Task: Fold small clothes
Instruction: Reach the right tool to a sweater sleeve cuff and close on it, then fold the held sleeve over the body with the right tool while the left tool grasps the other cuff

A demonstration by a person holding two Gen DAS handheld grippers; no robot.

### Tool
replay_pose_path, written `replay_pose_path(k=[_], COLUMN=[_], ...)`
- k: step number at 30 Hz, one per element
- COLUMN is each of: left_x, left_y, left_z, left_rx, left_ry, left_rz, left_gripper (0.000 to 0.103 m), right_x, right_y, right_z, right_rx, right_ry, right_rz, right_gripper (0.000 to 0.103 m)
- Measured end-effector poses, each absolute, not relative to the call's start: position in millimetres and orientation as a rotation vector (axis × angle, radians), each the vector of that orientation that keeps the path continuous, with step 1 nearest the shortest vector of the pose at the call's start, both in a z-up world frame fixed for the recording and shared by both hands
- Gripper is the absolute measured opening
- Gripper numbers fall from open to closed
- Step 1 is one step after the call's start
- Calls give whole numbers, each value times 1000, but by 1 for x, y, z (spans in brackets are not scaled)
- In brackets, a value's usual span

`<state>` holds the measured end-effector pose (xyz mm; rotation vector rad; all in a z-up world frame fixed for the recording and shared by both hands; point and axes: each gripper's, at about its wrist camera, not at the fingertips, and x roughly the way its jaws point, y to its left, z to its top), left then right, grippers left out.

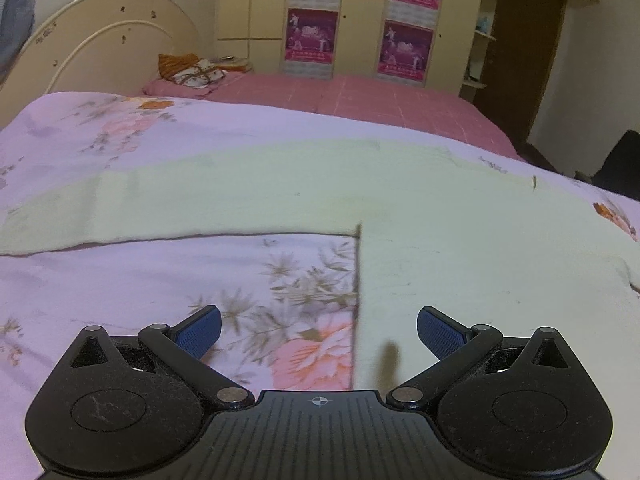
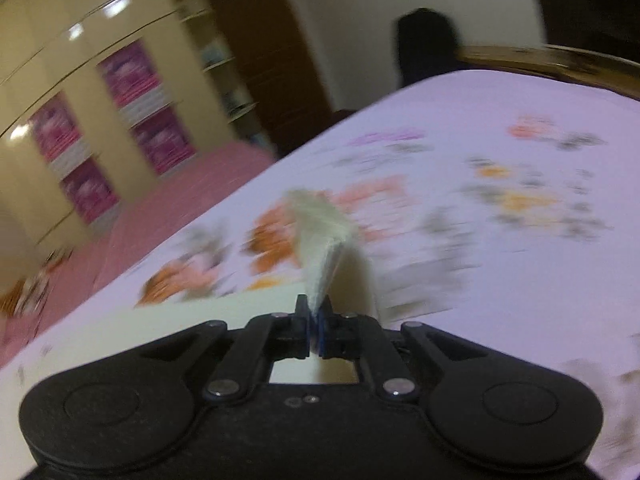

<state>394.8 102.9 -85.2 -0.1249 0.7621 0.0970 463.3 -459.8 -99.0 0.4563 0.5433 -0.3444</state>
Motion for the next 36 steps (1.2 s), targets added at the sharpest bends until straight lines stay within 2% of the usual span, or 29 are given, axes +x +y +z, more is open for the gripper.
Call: replay_pose_path(k=[14,25,29,31,32,33,34,36], left_x=[390,415,435,447,453,461,470,487], left_y=[119,109,88,72,64,55,46,28], left_z=[-81,-72,-70,-69,-70,-71,-74,-80], left_rx=[-136,-184,-218,-229,-232,-235,-240,-280], left_ry=[736,703,695,691,692,699,720,748], left_rz=[116,44,-34,-85,-114,-145,-172,-233], left_gripper=[103,103,102,102,95,82,62,62], right_x=[523,541,538,529,520,516,509,493], right_y=[-251,-186,-183,-187,-191,-197,-206,-224], right_z=[-90,-108,-107,-102,-101,-100,-97,-95], right_rx=[183,110,73,68,77,91,114,165], right_ry=[615,675,653,635,620,612,607,598], right_rz=[79,183,225,227,222,211,203,183], right_gripper=[5,6,22,23,23,23,23,24])
